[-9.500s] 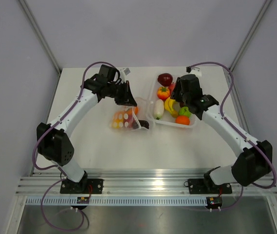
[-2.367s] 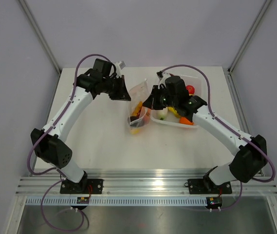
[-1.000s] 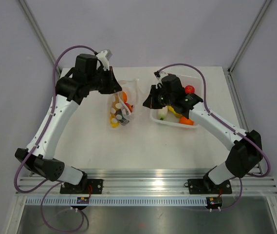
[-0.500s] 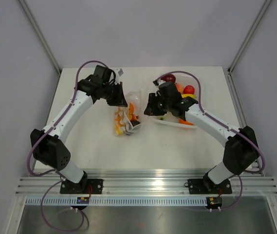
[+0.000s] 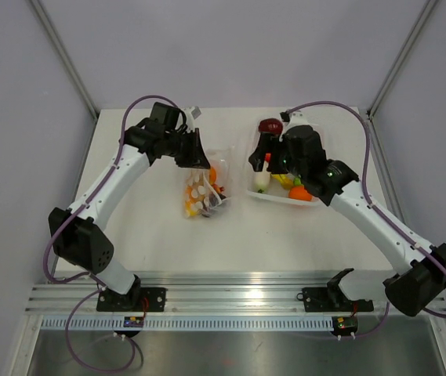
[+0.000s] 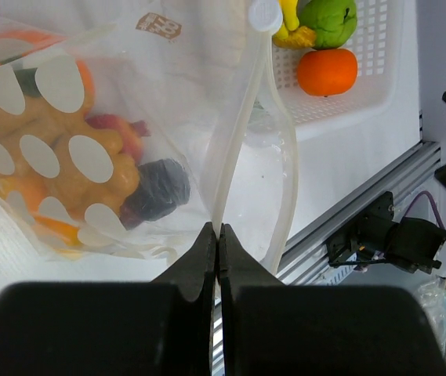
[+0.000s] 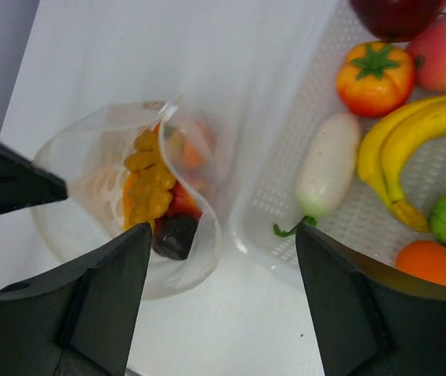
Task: Place the food in the zip-top bag and seal the zipper
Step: Pick up the fake fruit from the bin.
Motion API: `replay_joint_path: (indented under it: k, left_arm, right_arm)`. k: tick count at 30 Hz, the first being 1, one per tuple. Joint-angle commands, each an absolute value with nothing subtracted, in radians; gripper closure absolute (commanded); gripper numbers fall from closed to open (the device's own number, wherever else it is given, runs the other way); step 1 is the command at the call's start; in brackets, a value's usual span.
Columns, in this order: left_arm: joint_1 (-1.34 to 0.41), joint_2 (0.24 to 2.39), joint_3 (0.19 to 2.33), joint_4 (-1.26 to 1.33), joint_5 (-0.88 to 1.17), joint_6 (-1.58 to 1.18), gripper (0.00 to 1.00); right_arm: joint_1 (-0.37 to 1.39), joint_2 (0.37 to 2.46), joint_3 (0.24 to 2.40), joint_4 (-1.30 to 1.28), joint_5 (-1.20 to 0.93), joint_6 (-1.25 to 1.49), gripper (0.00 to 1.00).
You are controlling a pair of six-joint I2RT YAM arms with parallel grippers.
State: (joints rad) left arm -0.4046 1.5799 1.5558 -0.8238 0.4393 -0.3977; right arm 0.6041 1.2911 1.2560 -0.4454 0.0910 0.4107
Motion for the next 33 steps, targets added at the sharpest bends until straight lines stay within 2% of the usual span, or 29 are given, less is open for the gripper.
replay_joint_path:
  k: [1, 6, 13, 15, 19, 23, 25, 26, 28, 33]
  left_arm:
    - [-0.402, 1.58, 1.624, -0.77, 0.497, -0.417, 1.0]
    - [-0.42, 1.606, 1.69, -0.782, 0.508, -0.417, 1.0]
    - [-0.448, 1.623, 1.701, -0.781, 0.526, -0.419, 1.0]
    - [-0.448, 1.621, 1.692, -0.779, 0.523, -0.417, 1.0]
    - [-0.448, 1.618, 1.666, -0.776, 0.528, -0.414, 1.0]
    - [-0.448, 1.611, 1.632, -0.759, 0.534, -0.419, 1.0]
    - [-0.448, 1.609, 1.626, -0.756, 0.535, -0.42, 1.0]
    - [-0.448, 1.608, 1.621, -0.753, 0.537, -0.422, 1.0]
    - [-0.448, 1.608, 1.62, -0.753, 0.535, -0.422, 1.0]
    - [-0.448, 1.601, 1.611, -0.752, 0.538, -0.423, 1.0]
  right_arm:
    - [0.525, 1.278, 1.22, -0.431, 0.155, 0.405, 0.19]
    - [0.399, 1.379, 1.212, -0.436, 0.092, 0.374, 0.18]
    - [0.376, 1.511, 1.233, -0.426, 0.117, 0.342, 0.19]
    - [0.373, 1.557, 1.238, -0.417, 0.121, 0.33, 0.24]
    - [0.359, 1.63, 1.264, -0.408, 0.121, 0.321, 0.26]
    - [0.338, 1.706, 1.292, -0.396, 0.107, 0.334, 0.23]
    - [0.334, 1.733, 1.319, -0.397, 0.101, 0.341, 0.17]
    - [0.331, 1.759, 1.33, -0.399, 0.095, 0.348, 0.1]
    - [0.331, 1.796, 1.357, -0.403, 0.098, 0.365, 0.07]
    - [0.331, 1.858, 1.402, -0.402, 0.13, 0.393, 0.12]
